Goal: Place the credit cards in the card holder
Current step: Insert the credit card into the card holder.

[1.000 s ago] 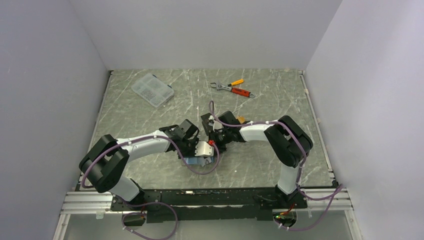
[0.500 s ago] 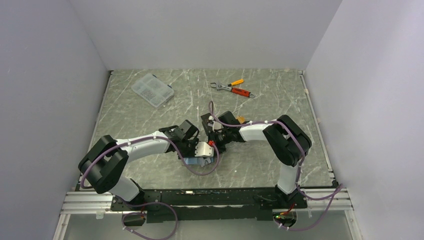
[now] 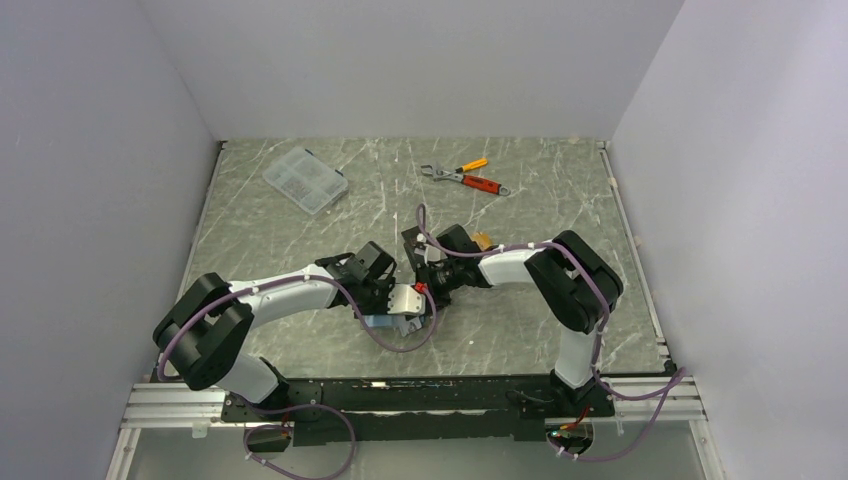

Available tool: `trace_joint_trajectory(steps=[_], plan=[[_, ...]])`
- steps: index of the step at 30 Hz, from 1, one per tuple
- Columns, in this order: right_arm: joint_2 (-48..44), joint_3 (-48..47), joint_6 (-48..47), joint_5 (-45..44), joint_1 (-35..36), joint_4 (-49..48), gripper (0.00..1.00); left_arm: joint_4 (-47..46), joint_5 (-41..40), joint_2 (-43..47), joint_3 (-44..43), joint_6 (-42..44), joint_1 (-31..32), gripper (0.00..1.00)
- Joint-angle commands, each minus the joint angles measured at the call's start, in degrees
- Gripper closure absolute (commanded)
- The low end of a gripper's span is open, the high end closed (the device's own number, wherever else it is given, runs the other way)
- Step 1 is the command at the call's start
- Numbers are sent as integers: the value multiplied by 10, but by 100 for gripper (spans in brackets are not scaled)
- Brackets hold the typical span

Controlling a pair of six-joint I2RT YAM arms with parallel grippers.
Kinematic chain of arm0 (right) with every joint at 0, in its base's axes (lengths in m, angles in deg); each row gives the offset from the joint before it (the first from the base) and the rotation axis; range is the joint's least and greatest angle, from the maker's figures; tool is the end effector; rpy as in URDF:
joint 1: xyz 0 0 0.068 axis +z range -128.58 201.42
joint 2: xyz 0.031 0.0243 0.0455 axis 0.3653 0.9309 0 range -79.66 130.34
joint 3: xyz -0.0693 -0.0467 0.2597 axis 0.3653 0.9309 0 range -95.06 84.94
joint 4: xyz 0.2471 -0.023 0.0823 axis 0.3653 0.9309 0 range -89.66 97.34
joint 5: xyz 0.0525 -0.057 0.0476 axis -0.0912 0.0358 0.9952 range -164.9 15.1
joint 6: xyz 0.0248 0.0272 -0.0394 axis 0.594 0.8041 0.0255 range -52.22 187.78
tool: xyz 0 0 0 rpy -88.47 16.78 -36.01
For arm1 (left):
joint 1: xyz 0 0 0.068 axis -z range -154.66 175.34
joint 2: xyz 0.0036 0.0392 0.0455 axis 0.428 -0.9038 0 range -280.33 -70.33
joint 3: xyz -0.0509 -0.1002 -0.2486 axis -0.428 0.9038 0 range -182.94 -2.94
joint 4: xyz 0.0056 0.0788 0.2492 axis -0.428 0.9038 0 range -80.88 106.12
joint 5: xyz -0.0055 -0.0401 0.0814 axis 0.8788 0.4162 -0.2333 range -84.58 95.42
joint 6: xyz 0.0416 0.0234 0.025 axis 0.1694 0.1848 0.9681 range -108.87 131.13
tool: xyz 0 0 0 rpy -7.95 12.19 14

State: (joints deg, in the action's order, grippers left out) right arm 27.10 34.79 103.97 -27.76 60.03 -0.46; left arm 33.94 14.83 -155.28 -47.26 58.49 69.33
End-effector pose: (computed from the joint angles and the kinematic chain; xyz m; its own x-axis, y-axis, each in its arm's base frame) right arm 0.2463 0.2303 0.1136 -0.9623 -0.2544 -0.0956 -0.2207 0.5263 0.8211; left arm 0.1882 -0.1897 0.1633 0.0966 0.9154 -0.3908 0.9786 -0.0158 0.2049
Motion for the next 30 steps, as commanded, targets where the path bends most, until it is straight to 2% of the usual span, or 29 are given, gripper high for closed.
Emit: trace_joint_trajectory(steps=[1,9,30], plan=[[-30,3,-12,10,1,-21,100,33,-28,-3,20,10,1,76],[-35,5,-8,17,1,-32,100,32,-29,-5,23,9,7,77],[31,-43,-15,6,3,-12,100,30,-33,-3,27,14,12,78]])
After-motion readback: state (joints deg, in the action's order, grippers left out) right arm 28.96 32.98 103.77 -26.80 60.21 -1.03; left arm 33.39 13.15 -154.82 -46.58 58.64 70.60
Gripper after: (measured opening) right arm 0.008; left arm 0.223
